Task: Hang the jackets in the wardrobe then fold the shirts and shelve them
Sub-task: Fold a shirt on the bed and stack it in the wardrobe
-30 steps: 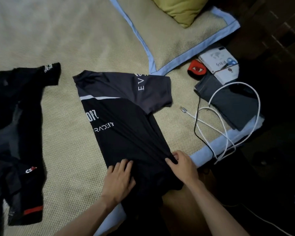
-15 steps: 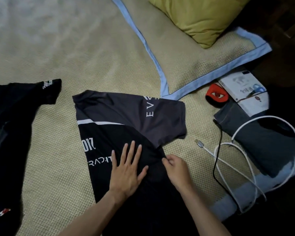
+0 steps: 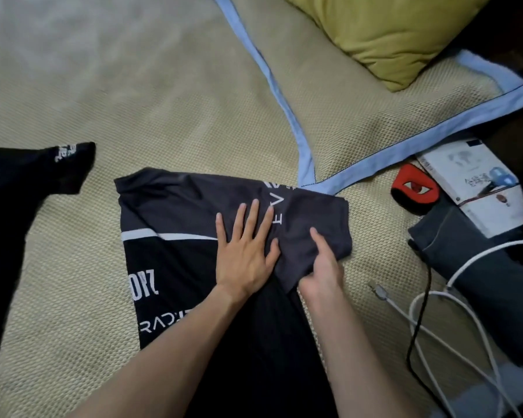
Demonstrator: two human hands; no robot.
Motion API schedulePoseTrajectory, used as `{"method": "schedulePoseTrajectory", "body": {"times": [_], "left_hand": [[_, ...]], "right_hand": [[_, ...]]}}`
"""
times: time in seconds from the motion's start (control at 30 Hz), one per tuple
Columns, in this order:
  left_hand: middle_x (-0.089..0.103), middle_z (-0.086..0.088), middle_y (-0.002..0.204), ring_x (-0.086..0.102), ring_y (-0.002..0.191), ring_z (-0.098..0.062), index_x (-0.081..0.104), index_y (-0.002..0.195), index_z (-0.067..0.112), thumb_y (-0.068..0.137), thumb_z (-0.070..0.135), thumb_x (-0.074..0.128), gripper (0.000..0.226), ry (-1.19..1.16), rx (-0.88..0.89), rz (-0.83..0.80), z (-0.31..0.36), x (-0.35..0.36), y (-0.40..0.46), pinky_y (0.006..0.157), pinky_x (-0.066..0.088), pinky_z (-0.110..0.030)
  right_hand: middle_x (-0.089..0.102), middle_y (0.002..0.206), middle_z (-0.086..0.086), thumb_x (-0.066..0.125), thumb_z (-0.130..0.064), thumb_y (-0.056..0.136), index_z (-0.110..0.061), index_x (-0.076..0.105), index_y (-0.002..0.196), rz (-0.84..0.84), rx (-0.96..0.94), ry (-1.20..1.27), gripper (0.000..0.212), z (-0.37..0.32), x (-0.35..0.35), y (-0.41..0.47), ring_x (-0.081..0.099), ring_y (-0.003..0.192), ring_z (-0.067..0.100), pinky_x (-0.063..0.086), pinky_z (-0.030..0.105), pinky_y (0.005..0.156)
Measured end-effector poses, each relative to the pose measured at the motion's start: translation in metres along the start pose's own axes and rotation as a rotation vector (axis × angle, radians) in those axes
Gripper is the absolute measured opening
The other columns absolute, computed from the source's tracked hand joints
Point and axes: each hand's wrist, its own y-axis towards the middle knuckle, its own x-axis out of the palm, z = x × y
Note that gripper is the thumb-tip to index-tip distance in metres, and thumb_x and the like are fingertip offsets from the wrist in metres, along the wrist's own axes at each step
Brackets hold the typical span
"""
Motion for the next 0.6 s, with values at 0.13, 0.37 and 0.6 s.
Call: {"method": "schedulePoseTrajectory", "body": {"times": [0.13,0.37,0.6], "left_hand": [[0.009,-0.001,0.169,0.008,0.156,-0.023,0.014,0.161,0.031,0.102,0.053,0.024,0.064,0.004,0.011,0.017,-0.003,0.011,-0.002,0.121,0.001,-0.062],[0.016,0.002,0.168,0.013,0.155,-0.016,0.019,0.16,0.02,0.105,0.038,0.023,0.059,-0.211,-0.023,0.058,-0.047,-0.029,-0.008,0.125,0.005,-0.05],[0.056,-0.02,0.13,0.05,0.123,-0.037,0.051,0.135,0.004,0.095,0.024,0.056,0.045,-0.378,-0.637,0.253,-0.18,-0.074,-0.05,0.102,0.04,-0.052]], "right_hand": [[0.074,0.119,0.007,0.086,-0.024,0.077,-0.013,0.067,0.127,0.187,-0.428,-0.246,0.054,0.009,0.006,-0.005,0.075,0.101,0.021,0.062,0.045,0.087],[0.073,0.121,0.001,0.068,-0.026,0.093,-0.015,0.067,0.128,-0.258,-1.173,-1.171,0.037,0.032,0.018,-0.062,0.068,0.112,0.016,0.054,0.035,0.096],[0.051,0.148,-0.006,0.055,-0.079,0.079,-0.025,0.057,0.137,-0.512,-0.812,-1.608,0.079,0.031,0.018,-0.068,0.042,0.142,0.013,0.03,0.036,0.122]]}}
